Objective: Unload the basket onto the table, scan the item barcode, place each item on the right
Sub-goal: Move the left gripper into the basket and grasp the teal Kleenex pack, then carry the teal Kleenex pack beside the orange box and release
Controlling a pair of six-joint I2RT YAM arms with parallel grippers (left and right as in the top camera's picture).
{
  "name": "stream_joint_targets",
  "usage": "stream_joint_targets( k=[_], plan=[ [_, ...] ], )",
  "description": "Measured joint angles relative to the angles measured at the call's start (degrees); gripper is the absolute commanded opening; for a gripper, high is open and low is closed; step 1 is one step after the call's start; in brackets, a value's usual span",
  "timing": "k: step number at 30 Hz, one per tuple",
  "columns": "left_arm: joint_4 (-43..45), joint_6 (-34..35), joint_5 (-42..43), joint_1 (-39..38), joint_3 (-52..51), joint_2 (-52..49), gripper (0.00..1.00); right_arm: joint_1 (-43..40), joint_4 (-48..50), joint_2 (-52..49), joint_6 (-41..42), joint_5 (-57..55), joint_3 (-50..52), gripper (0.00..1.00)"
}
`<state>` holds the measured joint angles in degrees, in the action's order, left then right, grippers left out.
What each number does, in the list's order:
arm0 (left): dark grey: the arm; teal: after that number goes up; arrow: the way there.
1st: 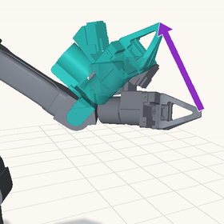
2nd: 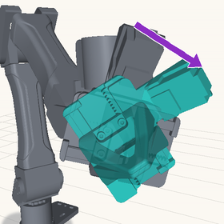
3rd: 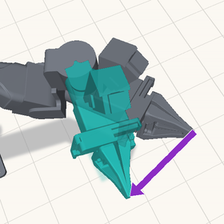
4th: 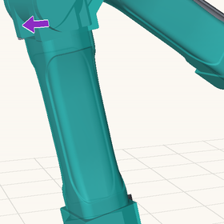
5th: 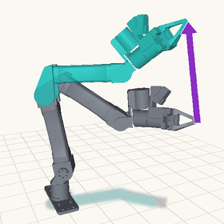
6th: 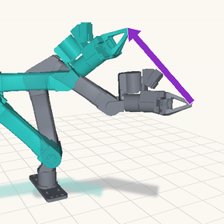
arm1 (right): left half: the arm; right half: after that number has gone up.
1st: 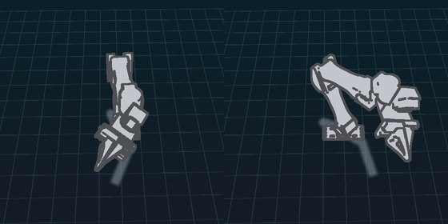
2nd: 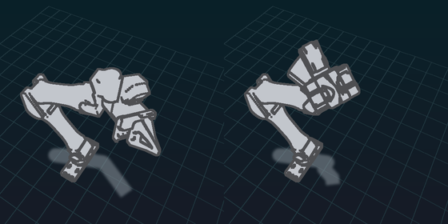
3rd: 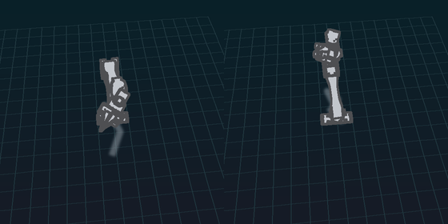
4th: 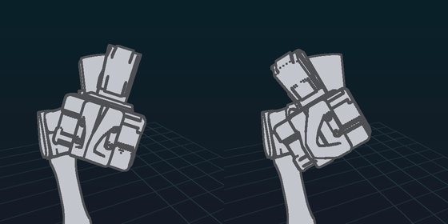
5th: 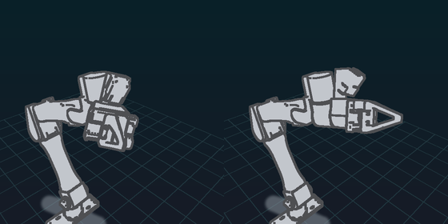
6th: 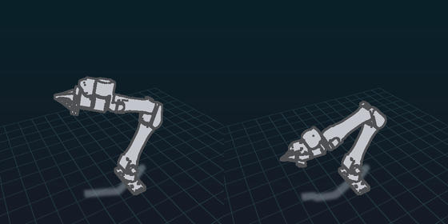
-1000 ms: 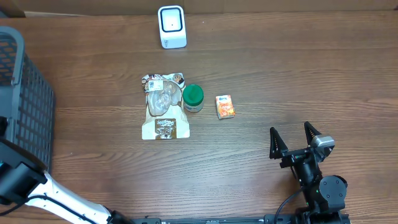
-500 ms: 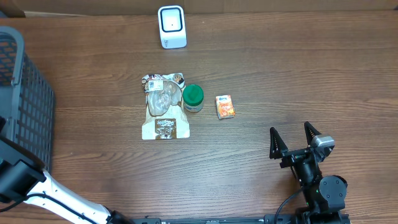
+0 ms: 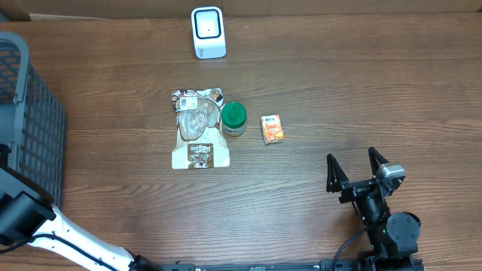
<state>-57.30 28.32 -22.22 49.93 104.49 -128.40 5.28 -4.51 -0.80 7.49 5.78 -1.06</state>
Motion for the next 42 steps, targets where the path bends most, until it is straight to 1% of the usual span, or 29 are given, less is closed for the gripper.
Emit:
stream_joint_targets(
  k=[1, 3, 4, 12, 16, 20, 24, 29, 31, 32, 35, 38, 42],
  plan=[
    [0.09, -0.13, -0.11, 0.00, -0.13, 0.00, 0.30, 0.00, 0.00, 0.02, 0.00, 0.00, 0.00, 1.00],
    [0.15, 0.33, -0.37, 0.00, -0.26, 0.00, 0.05, 0.00, 0.02, 0.00, 0.00, 0.02, 0.00, 1.00],
    [0.13, -0.07, -0.50, 0.00, -0.26, 0.00, 0.04, 0.00, 0.02, 0.02, 0.00, 0.00, 0.00, 1.00],
    [-1.66, -0.13, -0.15, 0.00, -0.11, 0.02, 0.04, 0.00, 0.02, 0.02, 0.02, 0.02, 0.00, 1.00],
    [-4.98, -0.13, 3.78, -0.02, 2.27, 0.07, 0.04, 0.00, 0.00, 0.00, 0.00, 0.00, 0.00, 1.00],
    [-7.76, -0.13, 8.31, -0.35, 6.86, 1.84, 0.04, 0.00, 0.02, 0.02, 0.00, 0.00, 0.00, 1.00],
    [-8.90, -0.15, 13.22, -1.84, 10.86, 8.63, 0.04, 0.00, 0.00, 0.02, -0.02, 0.00, 0.00, 1.00],
    [-8.63, -0.11, 17.22, -5.46, 13.03, 21.20, 0.04, 0.00, 0.00, 0.02, 0.00, 0.02, 0.00, 1.00],
    [-8.57, -0.17, 18.47, -8.44, 13.35, 27.87, 0.04, 0.00, 0.00, 0.02, 0.00, 0.00, 0.00, 1.00],
    [-8.57, -0.20, 18.73, -8.92, 13.42, 28.81, 0.04, 0.00, 0.00, 0.02, -0.02, -0.02, 0.00, 1.00],
    [-8.74, -1.97, 20.41, -14.08, 13.49, 34.82, 0.04, 0.00, -0.04, 0.02, 0.00, 0.00, 0.00, 1.00],
    [-10.43, -4.09, 21.53, -22.93, 13.73, 39.36, 0.04, 0.00, 0.00, 0.02, 0.02, -0.02, 0.00, 1.00],
    [-14.53, -6.36, 22.38, -38.10, 13.79, 41.38, 0.04, 0.00, 0.00, 0.02, -0.02, 0.00, 0.00, 1.00]
  ],
)
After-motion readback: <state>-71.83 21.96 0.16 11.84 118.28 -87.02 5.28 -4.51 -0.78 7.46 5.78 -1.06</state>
